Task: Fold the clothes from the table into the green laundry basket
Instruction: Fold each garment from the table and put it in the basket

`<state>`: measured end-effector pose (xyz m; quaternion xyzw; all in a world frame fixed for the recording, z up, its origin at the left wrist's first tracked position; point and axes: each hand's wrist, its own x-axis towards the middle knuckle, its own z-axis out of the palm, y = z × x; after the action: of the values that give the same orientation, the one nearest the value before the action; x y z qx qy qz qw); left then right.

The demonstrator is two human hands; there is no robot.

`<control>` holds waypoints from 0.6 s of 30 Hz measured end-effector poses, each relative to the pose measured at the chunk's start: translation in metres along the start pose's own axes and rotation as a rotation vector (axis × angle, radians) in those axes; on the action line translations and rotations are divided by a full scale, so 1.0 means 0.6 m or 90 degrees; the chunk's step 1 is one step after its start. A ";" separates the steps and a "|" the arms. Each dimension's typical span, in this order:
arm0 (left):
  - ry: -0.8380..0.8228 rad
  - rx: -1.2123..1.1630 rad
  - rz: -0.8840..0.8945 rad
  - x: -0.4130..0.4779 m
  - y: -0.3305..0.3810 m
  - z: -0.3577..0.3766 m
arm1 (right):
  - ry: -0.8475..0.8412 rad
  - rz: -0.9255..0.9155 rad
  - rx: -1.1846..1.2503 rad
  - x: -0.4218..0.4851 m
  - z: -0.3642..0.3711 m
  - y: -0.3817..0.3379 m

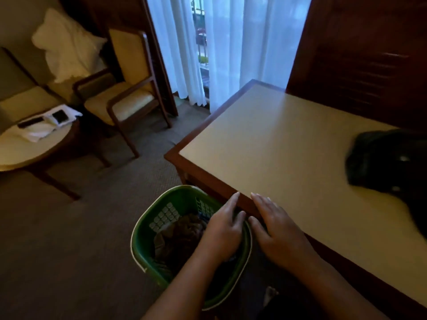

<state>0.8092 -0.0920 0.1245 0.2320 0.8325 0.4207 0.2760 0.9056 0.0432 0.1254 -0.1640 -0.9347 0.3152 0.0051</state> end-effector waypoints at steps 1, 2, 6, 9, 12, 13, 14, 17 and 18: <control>-0.009 0.006 0.025 0.008 0.020 0.011 | 0.028 0.012 0.005 -0.006 -0.019 0.010; -0.021 0.012 0.044 0.017 0.042 0.025 | 0.056 0.025 0.011 -0.014 -0.039 0.022; -0.060 0.081 0.142 0.060 0.129 0.097 | 0.153 0.084 0.016 -0.050 -0.122 0.085; -0.091 0.106 0.205 0.091 0.198 0.164 | 0.211 0.151 0.024 -0.084 -0.186 0.152; -0.134 0.107 0.231 0.117 0.264 0.238 | 0.264 0.208 0.047 -0.119 -0.252 0.227; -0.145 0.110 0.244 0.127 0.283 0.263 | 0.271 0.227 0.057 -0.130 -0.272 0.254; -0.155 0.117 0.254 0.137 0.303 0.290 | 0.276 0.246 0.068 -0.141 -0.292 0.280; -0.191 0.126 0.259 0.164 0.356 0.361 | 0.299 0.297 0.094 -0.167 -0.344 0.358; -0.199 0.128 0.248 0.172 0.374 0.382 | 0.310 0.313 0.092 -0.173 -0.359 0.385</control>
<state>0.9172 0.2239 0.1697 0.4762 0.7571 0.3398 0.2909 1.0982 0.3104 0.1714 -0.4535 -0.8140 0.3240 0.1637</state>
